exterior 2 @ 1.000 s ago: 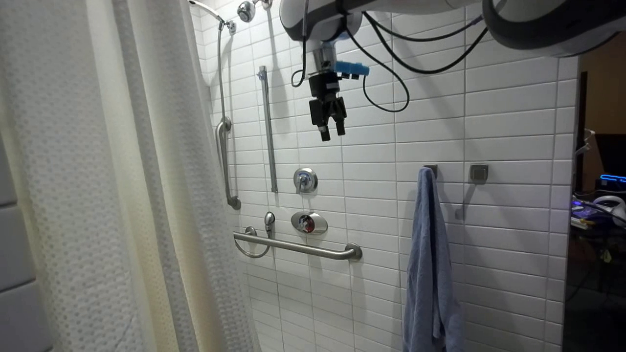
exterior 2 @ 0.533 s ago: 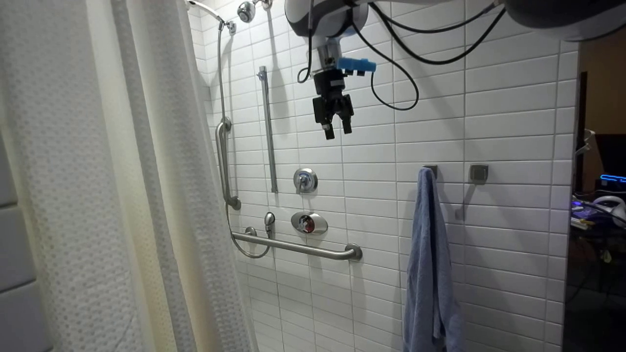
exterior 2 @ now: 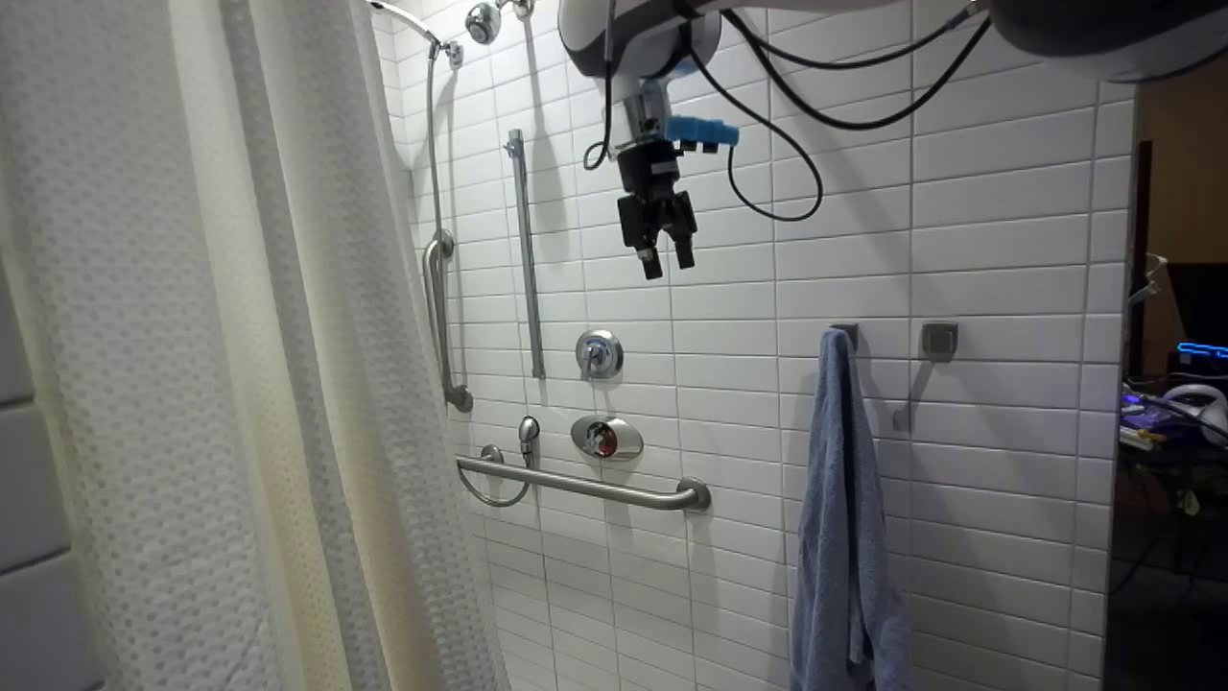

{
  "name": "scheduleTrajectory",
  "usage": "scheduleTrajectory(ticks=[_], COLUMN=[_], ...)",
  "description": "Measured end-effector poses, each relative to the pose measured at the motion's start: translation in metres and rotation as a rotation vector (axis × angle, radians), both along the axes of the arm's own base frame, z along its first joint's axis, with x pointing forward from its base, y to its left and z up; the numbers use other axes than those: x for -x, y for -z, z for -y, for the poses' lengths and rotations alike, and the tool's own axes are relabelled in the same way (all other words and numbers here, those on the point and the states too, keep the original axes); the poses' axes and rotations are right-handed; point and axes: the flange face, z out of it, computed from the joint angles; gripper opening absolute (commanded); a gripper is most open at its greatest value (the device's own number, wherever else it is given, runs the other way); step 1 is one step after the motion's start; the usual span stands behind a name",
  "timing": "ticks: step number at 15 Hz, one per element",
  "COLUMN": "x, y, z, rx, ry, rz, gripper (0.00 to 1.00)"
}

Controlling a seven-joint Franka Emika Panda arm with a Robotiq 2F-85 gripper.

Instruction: Move the shower curtain to one side

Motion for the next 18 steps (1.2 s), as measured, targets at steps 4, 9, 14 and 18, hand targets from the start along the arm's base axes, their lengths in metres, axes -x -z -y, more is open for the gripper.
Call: scheduleTrajectory(ticks=[4, 9, 14, 18], x=[0.013, 0.035, 0.069, 0.097], y=[0.006, -0.020, -0.044, -0.059], z=[0.019, 0.043, 0.043, 0.029], rx=[0.090, 0.142, 0.044, -0.028], ry=[0.005, 0.075, 0.277, 0.410], rz=[-0.126, -0.195, -0.243, -0.261], gripper=[1.00, 1.00, 1.00, 1.00])
